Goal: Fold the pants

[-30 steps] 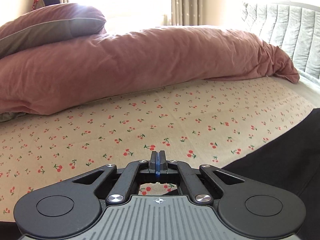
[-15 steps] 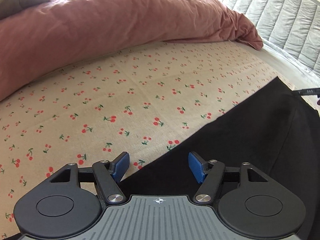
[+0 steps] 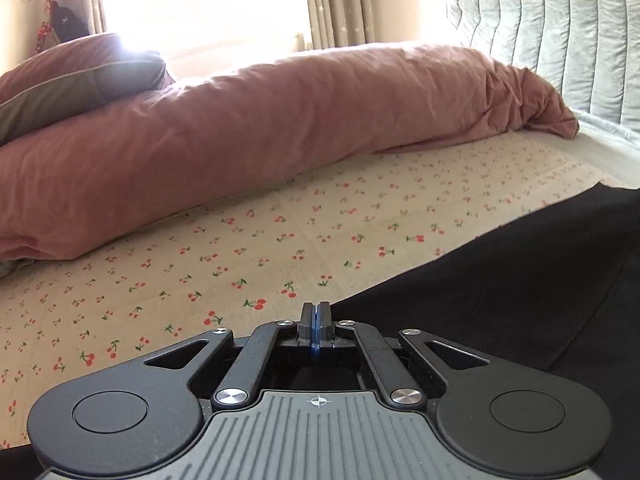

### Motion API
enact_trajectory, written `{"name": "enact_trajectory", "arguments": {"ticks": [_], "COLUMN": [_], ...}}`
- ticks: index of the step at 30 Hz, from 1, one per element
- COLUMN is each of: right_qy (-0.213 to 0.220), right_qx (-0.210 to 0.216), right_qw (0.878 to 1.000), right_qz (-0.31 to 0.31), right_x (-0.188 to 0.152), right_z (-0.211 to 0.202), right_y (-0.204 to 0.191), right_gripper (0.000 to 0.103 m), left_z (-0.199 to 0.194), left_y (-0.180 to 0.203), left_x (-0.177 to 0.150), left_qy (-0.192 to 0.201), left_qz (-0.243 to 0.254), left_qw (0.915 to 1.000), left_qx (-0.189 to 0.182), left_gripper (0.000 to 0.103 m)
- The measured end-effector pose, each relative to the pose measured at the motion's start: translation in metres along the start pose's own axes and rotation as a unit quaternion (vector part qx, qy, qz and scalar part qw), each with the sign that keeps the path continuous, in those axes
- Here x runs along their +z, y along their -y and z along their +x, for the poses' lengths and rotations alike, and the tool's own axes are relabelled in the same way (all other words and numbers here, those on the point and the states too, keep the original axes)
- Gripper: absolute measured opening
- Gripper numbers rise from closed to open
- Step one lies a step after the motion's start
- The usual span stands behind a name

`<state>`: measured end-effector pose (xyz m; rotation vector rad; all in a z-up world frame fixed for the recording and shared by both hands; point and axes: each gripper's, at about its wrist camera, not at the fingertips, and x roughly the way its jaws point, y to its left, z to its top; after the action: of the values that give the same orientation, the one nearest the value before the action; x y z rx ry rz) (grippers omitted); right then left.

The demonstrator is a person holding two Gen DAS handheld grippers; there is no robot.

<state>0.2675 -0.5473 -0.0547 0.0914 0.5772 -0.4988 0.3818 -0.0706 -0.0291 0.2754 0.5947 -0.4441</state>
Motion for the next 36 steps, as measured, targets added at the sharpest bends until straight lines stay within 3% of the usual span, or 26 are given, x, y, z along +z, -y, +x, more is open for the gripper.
{"name": "enact_trajectory", "arguments": {"ticks": [2, 4, 5, 7, 8, 9, 16, 19, 23, 27, 31, 36], "right_qy": [-0.031, -0.037, -0.033, -0.023, -0.019, -0.017, -0.049, -0.063, -0.091, -0.098, -0.099, -0.11], "right_qx": [-0.018, -0.041, -0.044, -0.033, -0.027, -0.019, 0.093, 0.108, 0.087, 0.048, 0.017, -0.018], "right_qw": [0.999, 0.998, 0.998, 0.999, 0.999, 1.0, 0.994, 0.991, 0.991, 0.994, 0.994, 0.992], "right_qz": [-0.006, 0.002, 0.01, 0.014, 0.007, 0.001, -0.024, -0.054, -0.052, -0.003, 0.047, 0.066], "right_x": [-0.001, -0.003, -0.003, -0.004, -0.004, -0.005, -0.015, -0.026, -0.039, -0.052, -0.059, -0.061], "right_z": [0.013, 0.011, 0.006, -0.01, -0.019, -0.026, -0.069, -0.077, -0.075, -0.073, -0.079, -0.087], "right_y": [-0.004, -0.004, -0.003, -0.003, -0.006, -0.01, -0.063, -0.08, -0.066, -0.018, 0.022, 0.041], "right_gripper": [0.011, 0.027, 0.038, 0.041, 0.042, 0.042, 0.043, 0.043, 0.043, 0.043, 0.043, 0.045], "left_z": [0.014, 0.009, 0.002, -0.014, -0.023, -0.032, -0.082, -0.085, -0.086, -0.095, -0.108, -0.13], "left_y": [0.004, 0.008, 0.01, 0.016, 0.021, 0.026, 0.065, 0.071, 0.062, 0.044, 0.032, 0.017], "left_x": [-0.002, -0.004, -0.004, -0.004, -0.005, -0.006, -0.027, -0.043, -0.068, -0.078, -0.084, -0.084], "left_qy": [-0.036, -0.032, -0.028, -0.019, -0.015, -0.011, -0.017, -0.037, -0.05, -0.047, -0.05, -0.062], "left_qz": [0.005, 0.006, 0.002, 0.002, 0.003, 0.005, 0.023, 0.028, 0.001, -0.035, -0.039, -0.037], "left_qw": [0.9992, 0.9992, 0.9994, 0.9998, 0.9999, 0.9999, 0.9972, 0.9965, 0.9965, 0.9959, 0.996, 0.9964], "left_qx": [0.014, 0.022, 0.019, 0.006, 0.002, -0.004, -0.069, -0.07, -0.067, -0.069, -0.062, -0.043], "left_gripper": [0.01, 0.01, 0.018, 0.037, 0.051, 0.058, 0.059, 0.064, 0.064, 0.065, 0.065, 0.069]}}
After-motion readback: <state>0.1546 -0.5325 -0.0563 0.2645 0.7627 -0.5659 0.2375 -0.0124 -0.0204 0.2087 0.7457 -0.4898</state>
